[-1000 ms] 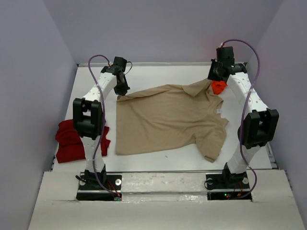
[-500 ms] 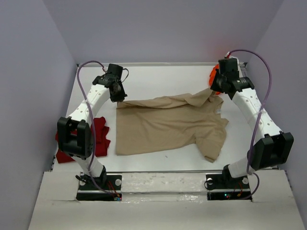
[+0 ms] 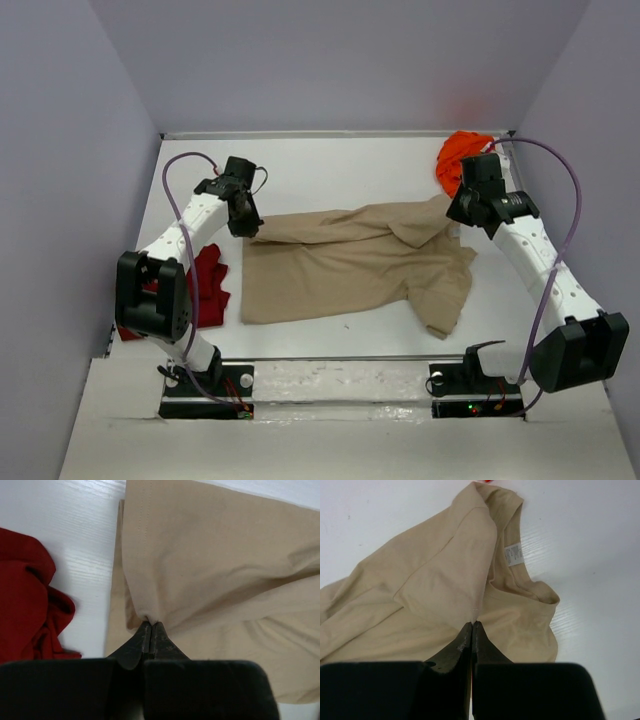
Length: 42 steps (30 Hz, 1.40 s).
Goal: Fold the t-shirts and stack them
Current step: Fold the flattened tshirt in 1/3 of the way
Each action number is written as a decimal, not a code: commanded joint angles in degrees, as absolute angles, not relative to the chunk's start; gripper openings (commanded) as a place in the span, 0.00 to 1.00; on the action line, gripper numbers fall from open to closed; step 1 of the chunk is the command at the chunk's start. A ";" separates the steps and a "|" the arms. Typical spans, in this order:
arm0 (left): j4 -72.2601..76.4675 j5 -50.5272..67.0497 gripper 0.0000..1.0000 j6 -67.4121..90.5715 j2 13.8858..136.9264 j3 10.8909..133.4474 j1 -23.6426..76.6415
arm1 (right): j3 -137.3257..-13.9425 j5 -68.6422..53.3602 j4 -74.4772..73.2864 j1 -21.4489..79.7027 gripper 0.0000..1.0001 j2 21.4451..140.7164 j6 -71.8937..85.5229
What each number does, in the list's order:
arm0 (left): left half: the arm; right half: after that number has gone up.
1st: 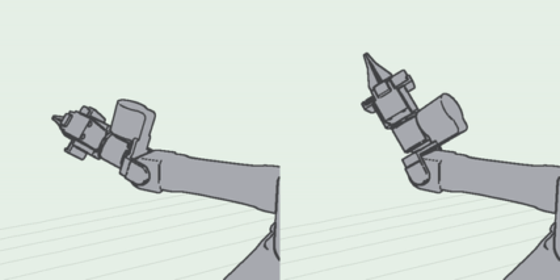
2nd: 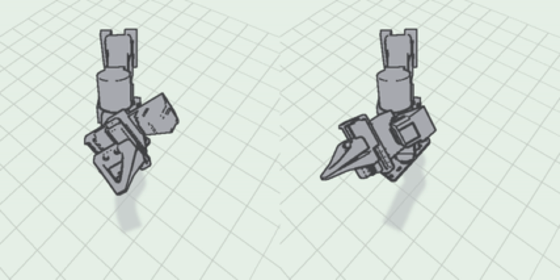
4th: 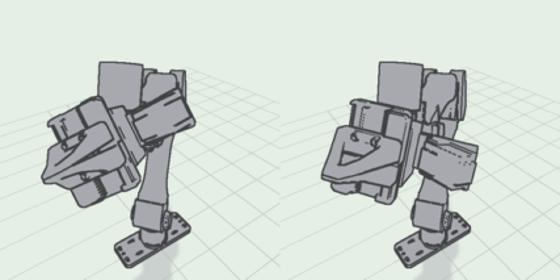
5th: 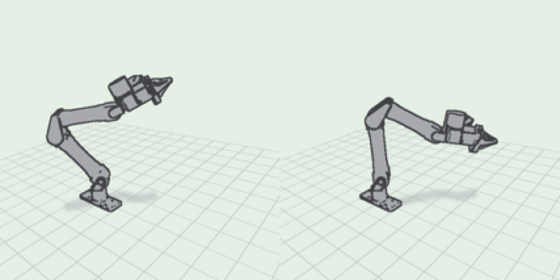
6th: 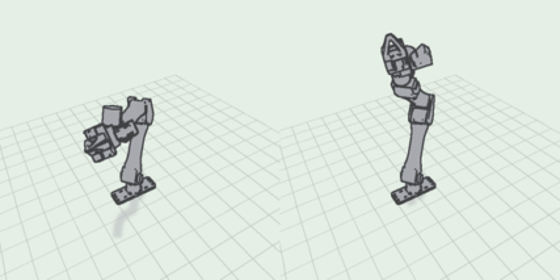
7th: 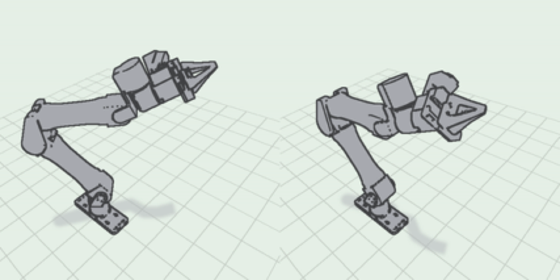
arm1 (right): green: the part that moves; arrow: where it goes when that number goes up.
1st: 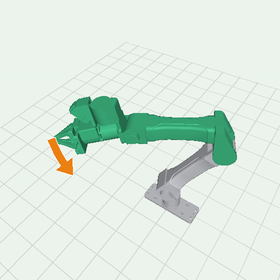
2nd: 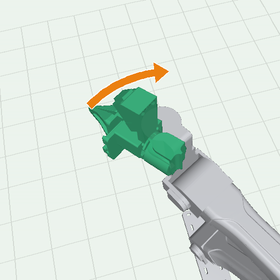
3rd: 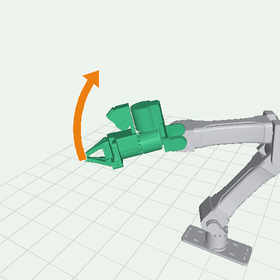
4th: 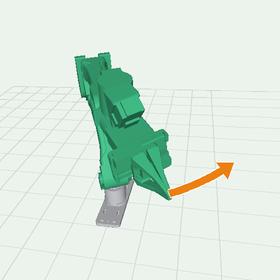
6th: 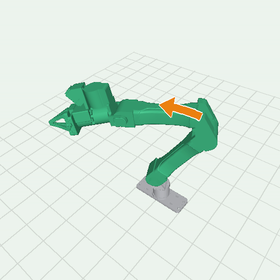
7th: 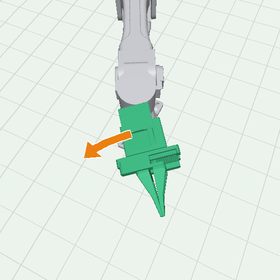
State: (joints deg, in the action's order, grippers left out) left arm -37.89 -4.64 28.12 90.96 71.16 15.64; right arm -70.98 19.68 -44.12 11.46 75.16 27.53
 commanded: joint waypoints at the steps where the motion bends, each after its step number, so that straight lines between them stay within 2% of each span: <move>1: -36.39 -3.69 0.01 27.86 89.38 71.89 15.21 | -68.82 18.11 -42.10 12.04 0.00 71.46 30.14; 2: -36.65 -3.87 0.02 27.95 89.65 72.33 15.21 | -67.95 18.98 -42.19 12.04 0.00 71.37 31.28; 3: -36.74 -3.61 0.09 27.95 90.34 72.59 15.21 | -67.33 19.25 -41.93 12.04 0.00 71.37 31.46; 5: -36.91 -2.47 0.15 27.78 91.14 73.64 15.21 | -66.10 19.25 -41.84 12.04 0.00 71.72 31.81; 7: -37.35 -2.20 0.32 28.04 91.93 74.27 15.21 | -65.40 18.90 -41.92 12.04 0.03 72.16 32.78; 8: -37.35 -2.20 0.45 28.21 91.85 74.44 15.21 | -64.87 17.68 -41.58 12.04 0.11 72.16 33.04; 9: -37.44 -2.72 0.56 28.30 91.76 74.62 15.12 | -63.99 17.32 -41.49 12.74 0.27 71.98 33.39; 10: -38.31 -3.25 0.75 29.26 91.50 74.88 15.12 | -63.55 17.92 -41.31 13.27 0.34 71.72 34.53; 11: -38.32 -3.51 0.85 29.53 91.15 74.88 15.20 | -62.94 18.45 -40.96 13.27 0.43 71.20 34.80; 12: -38.41 -3.95 0.95 29.53 90.79 74.97 15.12 | -61.89 19.15 -40.96 14.14 0.66 70.67 35.15; 13: -38.58 -4.22 0.99 29.97 90.27 74.97 15.12 | -61.44 20.73 -40.87 15.02 0.73 70.23 35.77; 14: -38.67 -4.57 0.99 30.14 90.00 74.80 15.20 | -60.91 21.09 -39.91 15.03 0.75 70.22 35.51; 22: -39.20 -9.66 0.99 29.36 88.77 76.72 15.20 | -67.48 31.46 -41.67 16.70 0.78 75.22 31.93; 23: -39.20 -10.10 0.99 29.27 88.86 76.73 15.21 | -68.63 30.94 -41.66 16.70 0.78 75.23 31.03; 26: -38.94 -10.28 0.99 27.95 89.56 78.30 15.64 | -70.92 24.91 -36.77 16.70 0.63 79.87 27.01; 27: -38.85 -9.67 0.99 26.99 90.26 78.66 16.08 | -71.88 24.09 -36.56 16.70 0.32 81.20 26.20; 28: -38.85 -9.23 0.99 26.46 90.70 79.01 16.08 | -72.68 23.12 -36.13 16.70 0.11 82.60 26.19; 29: -38.85 -8.62 0.99 26.19 90.96 79.19 16.52 | -74.34 21.46 -35.34 16.70 0.00 83.92 24.63; 33: -36.30 -2.02 0.97 26.54 91.84 76.29 17.49 | -79.27 19.51 -34.36 16.70 0.00 89.64 21.97; 34: -35.60 -2.11 0.90 26.89 92.19 75.33 17.93 | -80.41 18.64 -34.37 16.70 0.00 91.21 20.84; 36: -35.77 -2.81 0.86 27.42 93.33 74.88 18.02 | -82.78 19.15 -34.63 16.70 0.00 92.37 20.30; 38: -34.81 -2.72 0.63 27.33 94.83 74.71 18.10 | -85.33 18.47 -34.45 16.70 0.00 92.55 19.34; 39: -34.28 -3.51 0.22 27.51 95.53 74.71 18.02 | -86.21 18.28 -34.45 16.70 0.00 92.55 19.07; 40: -33.93 -3.43 0.06 27.77 96.06 74.88 18.10 | -87.00 18.02 -34.37 16.70 0.00 92.55 18.99; 41: -33.75 -3.43 0.00 27.77 96.76 75.23 18.11 | -88.58 17.41 -34.45 16.70 0.00 92.72 18.29; 42: -33.66 -3.43 0.00 27.95 98.07 76.10 18.19 | -89.20 16.27 -34.37 16.70 0.00 93.33 17.93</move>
State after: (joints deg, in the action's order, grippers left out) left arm -35.20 -3.53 27.92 95.61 75.61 18.00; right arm -82.98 18.94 -37.41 16.23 94.26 21.10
